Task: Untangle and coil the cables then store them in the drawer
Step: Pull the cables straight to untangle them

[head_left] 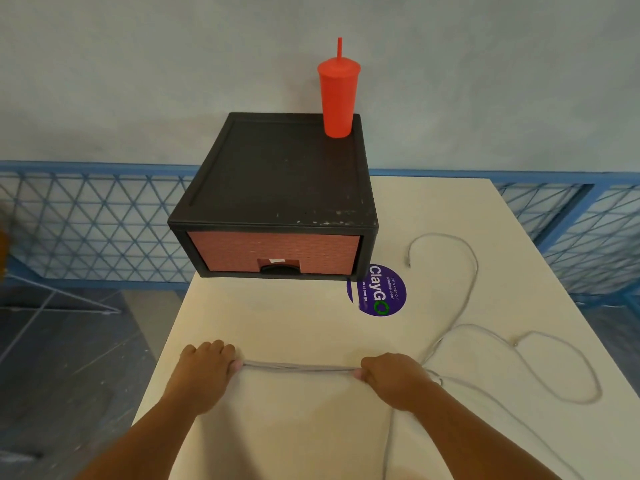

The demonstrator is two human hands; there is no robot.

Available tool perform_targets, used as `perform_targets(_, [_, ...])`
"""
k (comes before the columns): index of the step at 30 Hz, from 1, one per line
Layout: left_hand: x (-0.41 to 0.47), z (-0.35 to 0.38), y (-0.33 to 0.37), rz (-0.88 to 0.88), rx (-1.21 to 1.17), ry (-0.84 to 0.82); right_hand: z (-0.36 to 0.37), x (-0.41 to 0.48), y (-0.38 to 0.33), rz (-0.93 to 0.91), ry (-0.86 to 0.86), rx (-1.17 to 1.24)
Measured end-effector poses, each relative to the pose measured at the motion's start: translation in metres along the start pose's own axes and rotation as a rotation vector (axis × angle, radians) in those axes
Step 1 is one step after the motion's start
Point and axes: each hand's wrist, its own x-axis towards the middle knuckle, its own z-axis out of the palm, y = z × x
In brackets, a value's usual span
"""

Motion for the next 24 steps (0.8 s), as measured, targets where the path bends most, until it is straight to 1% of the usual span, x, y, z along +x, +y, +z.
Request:
perform_targets(1, [-0.004,0.006,0.002,-0.030,-0.011,0.061,0.000,0.001,-0.001,-0.008,0.005,-0.050])
perform_targets(3, [-0.012,0.014,0.010,-0.108,-0.037,0.124,0.000,0.004,-0.003,-0.031,-0.002,-0.158])
perform_targets(6, [-0.019,0.012,0.024,-0.280,-0.160,0.131,0.001,0.007,-0.005,-0.079,-0.043,-0.296])
perform_targets(8, [-0.023,0.012,0.028,-0.350,-0.224,0.154,-0.001,0.008,-0.006,-0.096,-0.059,-0.339])
perform_targets(10, [-0.026,0.015,0.028,-0.344,-0.252,0.145,-0.001,0.009,-0.005,-0.080,-0.061,-0.326])
perform_targets(12, [-0.028,0.018,0.021,-0.301,-0.249,0.135,0.000,0.009,-0.005,-0.056,-0.053,-0.295])
perform_targets(14, [-0.028,0.021,0.012,-0.296,-0.234,0.117,0.001,0.010,-0.004,-0.055,-0.046,-0.297])
perform_targets(15, [-0.028,0.021,0.008,-0.313,-0.225,0.094,0.001,0.010,-0.004,-0.058,-0.045,-0.303])
perform_targets(17, [-0.025,0.020,0.005,-0.329,-0.181,-0.013,0.001,0.010,-0.003,-0.069,-0.048,-0.311])
perform_targets(19, [-0.021,0.017,0.013,-0.289,-0.125,-0.150,0.001,0.009,-0.003,-0.078,-0.054,-0.310])
perform_targets(21, [-0.012,0.006,0.034,-0.162,-0.127,-0.212,0.001,0.009,-0.004,-0.068,-0.051,-0.284])
perform_targets(22, [-0.006,0.002,0.048,-0.087,-0.146,-0.202,0.001,0.009,-0.004,-0.065,-0.047,-0.272])
perform_targets(24, [0.004,-0.011,0.081,0.084,-0.199,-0.130,0.000,0.009,-0.005,-0.063,-0.048,-0.266])
